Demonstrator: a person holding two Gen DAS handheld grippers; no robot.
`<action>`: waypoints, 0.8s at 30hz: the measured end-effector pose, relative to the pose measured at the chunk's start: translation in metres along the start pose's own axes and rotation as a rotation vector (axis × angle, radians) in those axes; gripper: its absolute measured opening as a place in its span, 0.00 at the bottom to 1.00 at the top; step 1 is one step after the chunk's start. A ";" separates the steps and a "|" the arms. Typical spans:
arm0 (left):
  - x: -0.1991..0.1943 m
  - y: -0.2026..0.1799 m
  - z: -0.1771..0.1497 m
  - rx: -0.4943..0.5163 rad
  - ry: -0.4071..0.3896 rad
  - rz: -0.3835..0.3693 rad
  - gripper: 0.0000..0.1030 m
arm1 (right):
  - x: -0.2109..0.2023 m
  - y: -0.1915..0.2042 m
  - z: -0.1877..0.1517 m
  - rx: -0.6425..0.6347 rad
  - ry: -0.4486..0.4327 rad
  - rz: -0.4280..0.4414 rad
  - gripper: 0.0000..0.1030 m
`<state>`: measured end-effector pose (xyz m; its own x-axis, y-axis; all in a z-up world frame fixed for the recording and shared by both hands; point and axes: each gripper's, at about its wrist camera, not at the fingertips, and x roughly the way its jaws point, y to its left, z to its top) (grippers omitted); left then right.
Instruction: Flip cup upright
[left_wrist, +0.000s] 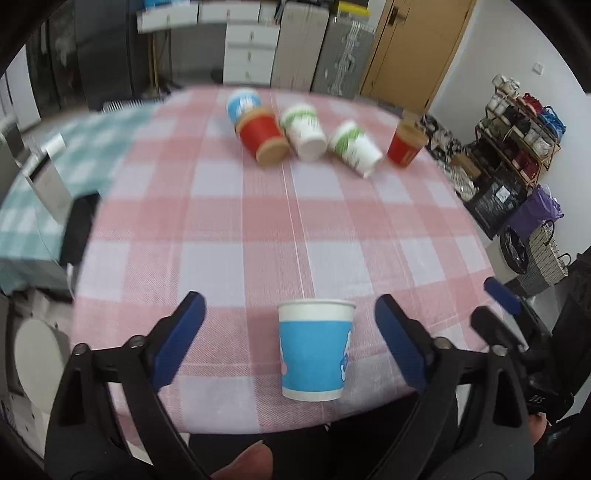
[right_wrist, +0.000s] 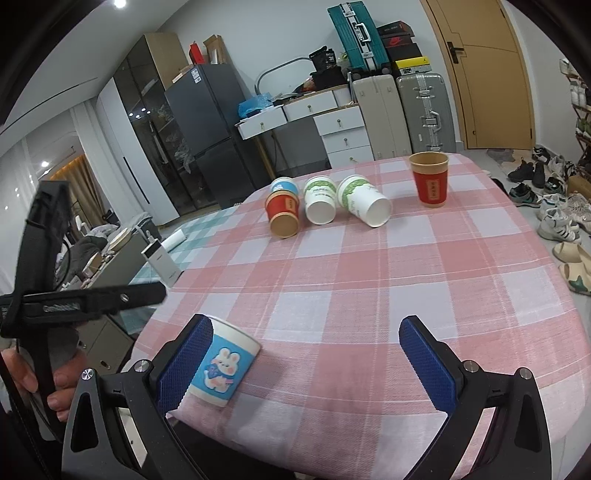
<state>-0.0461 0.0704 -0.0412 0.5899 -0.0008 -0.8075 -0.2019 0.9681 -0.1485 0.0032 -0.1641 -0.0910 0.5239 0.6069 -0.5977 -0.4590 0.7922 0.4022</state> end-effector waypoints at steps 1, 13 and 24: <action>-0.010 0.000 0.000 0.001 -0.045 0.013 0.99 | 0.000 0.003 0.001 -0.004 -0.003 0.011 1.00; -0.085 0.003 -0.024 0.005 -0.291 0.115 0.99 | -0.023 0.060 0.017 -0.091 -0.047 0.050 1.00; -0.103 0.004 -0.065 0.007 -0.270 0.135 0.99 | -0.011 0.076 0.004 -0.067 0.109 0.068 1.00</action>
<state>-0.1584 0.0587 0.0048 0.7449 0.1939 -0.6384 -0.2880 0.9566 -0.0455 -0.0342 -0.1102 -0.0513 0.4109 0.6456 -0.6438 -0.5393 0.7414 0.3993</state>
